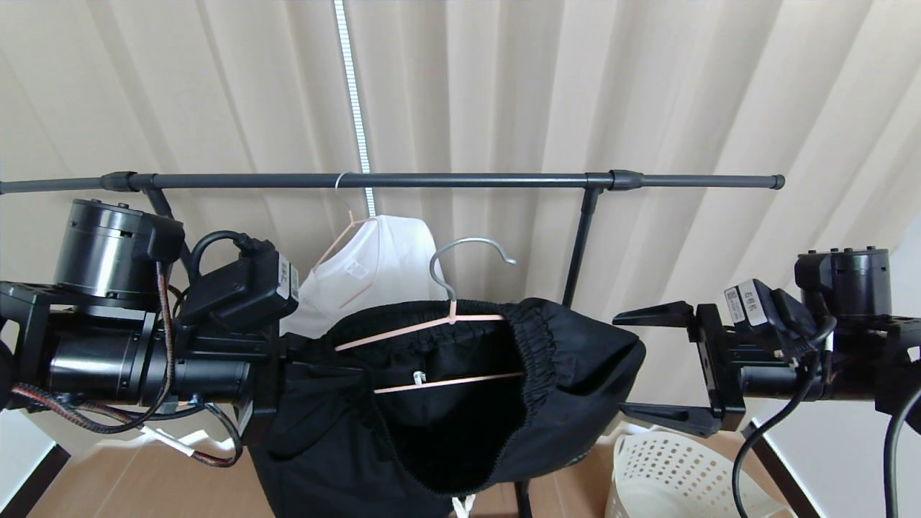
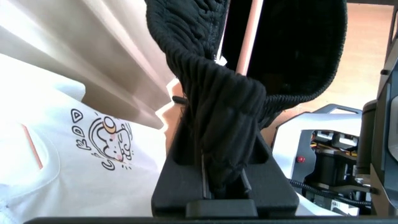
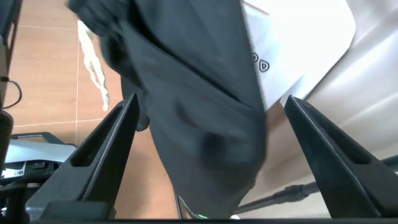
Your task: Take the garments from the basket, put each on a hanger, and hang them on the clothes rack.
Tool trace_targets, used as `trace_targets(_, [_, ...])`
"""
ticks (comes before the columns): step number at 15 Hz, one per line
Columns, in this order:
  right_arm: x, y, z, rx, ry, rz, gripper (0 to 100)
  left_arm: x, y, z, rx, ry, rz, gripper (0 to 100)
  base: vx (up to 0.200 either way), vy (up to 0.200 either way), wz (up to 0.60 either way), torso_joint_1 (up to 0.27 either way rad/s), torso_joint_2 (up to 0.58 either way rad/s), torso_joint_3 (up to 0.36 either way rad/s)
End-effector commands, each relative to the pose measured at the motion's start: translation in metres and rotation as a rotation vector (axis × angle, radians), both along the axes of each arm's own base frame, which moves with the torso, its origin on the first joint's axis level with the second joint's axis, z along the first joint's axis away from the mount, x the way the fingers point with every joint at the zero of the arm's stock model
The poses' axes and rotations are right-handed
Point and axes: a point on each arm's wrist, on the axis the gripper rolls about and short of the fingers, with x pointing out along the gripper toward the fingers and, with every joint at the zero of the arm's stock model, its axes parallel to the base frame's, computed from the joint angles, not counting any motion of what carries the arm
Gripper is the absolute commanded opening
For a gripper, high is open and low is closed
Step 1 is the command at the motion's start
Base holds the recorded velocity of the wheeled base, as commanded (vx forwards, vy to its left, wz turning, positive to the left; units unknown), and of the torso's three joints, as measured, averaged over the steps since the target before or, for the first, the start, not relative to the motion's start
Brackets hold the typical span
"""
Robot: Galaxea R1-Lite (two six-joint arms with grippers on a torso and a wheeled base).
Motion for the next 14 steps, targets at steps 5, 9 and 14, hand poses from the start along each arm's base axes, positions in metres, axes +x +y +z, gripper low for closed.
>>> trace_targets(5, [0.023,-0.002,-0.033,-0.077,0.022,-0.028,100,-0.003,0.001,0.007,-0.025,0.001,0.019,0,0.0,0.0,0.0,0.0,0.0,0.0])
trace_targets(9, [0.03,-0.001,-0.044,-0.097,0.05,-0.038,100,-0.007,0.003,0.012,-0.039,-0.027,0.022,0,0.0,0.0,0.0,0.0,0.0,0.0])
trace_targets(14, [0.036,0.002,-0.049,-0.103,0.072,-0.046,100,-0.01,0.003,0.014,-0.043,-0.029,0.025,0,0.0,0.0,0.0,0.0,0.0,0.0])
